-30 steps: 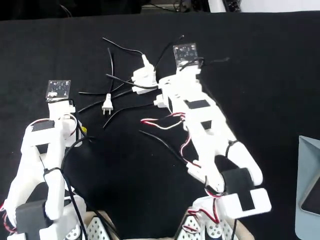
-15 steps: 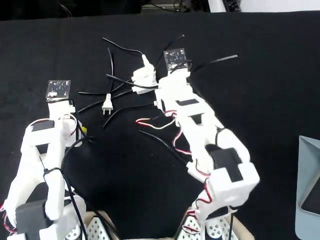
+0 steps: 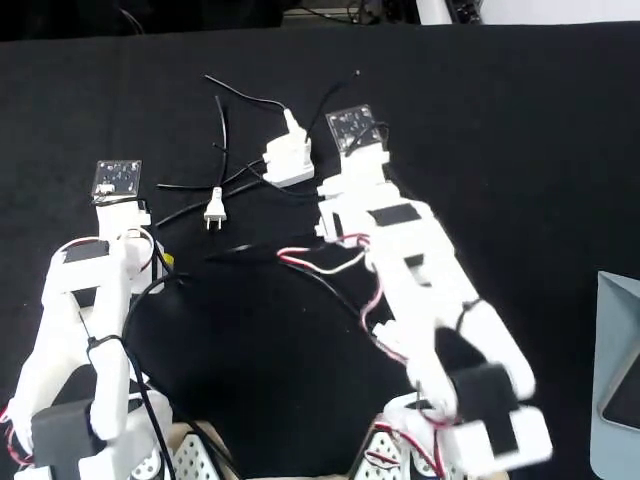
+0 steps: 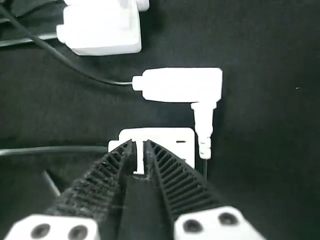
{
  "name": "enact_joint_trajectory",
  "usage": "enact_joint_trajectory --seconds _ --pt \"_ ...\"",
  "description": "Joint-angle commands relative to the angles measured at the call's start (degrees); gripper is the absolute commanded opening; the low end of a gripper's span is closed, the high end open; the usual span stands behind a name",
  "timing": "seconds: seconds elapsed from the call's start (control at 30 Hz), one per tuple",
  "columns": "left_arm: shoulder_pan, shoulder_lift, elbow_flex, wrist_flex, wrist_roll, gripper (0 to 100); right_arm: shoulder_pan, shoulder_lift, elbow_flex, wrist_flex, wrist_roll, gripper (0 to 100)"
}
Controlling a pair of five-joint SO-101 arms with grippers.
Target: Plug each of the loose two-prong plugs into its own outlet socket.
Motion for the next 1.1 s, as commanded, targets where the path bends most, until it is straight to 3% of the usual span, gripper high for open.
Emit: enact_joint_trajectory --seconds 0.0,0.17,0.43,0.8,1.07 --pt "-0.31 -1.49 -0.48 -0.97 0.53 21 -0.7 -6.2 1.36 1.05 0.53 14.0" --pt "-0.31 -1.49 -0.4 -0.97 0.53 21 -2.46 -4.62 1.27 1.14 0.44 17.8" --pt "-0.31 -1.49 -0.4 -0.97 0.53 21 -2.64 6.46 -1.45 -7.65 0.0 17.7" --pt "-0.84 -1.76 -0.66 -0.09 0.09 21 -0.7 17.54 -10.86 -4.66 -4.4 17.8" --pt "-8.22 -11.69 -7.52 12.66 0.0 21 0.0 17.98 -17.8 4.66 -10.02 18.1"
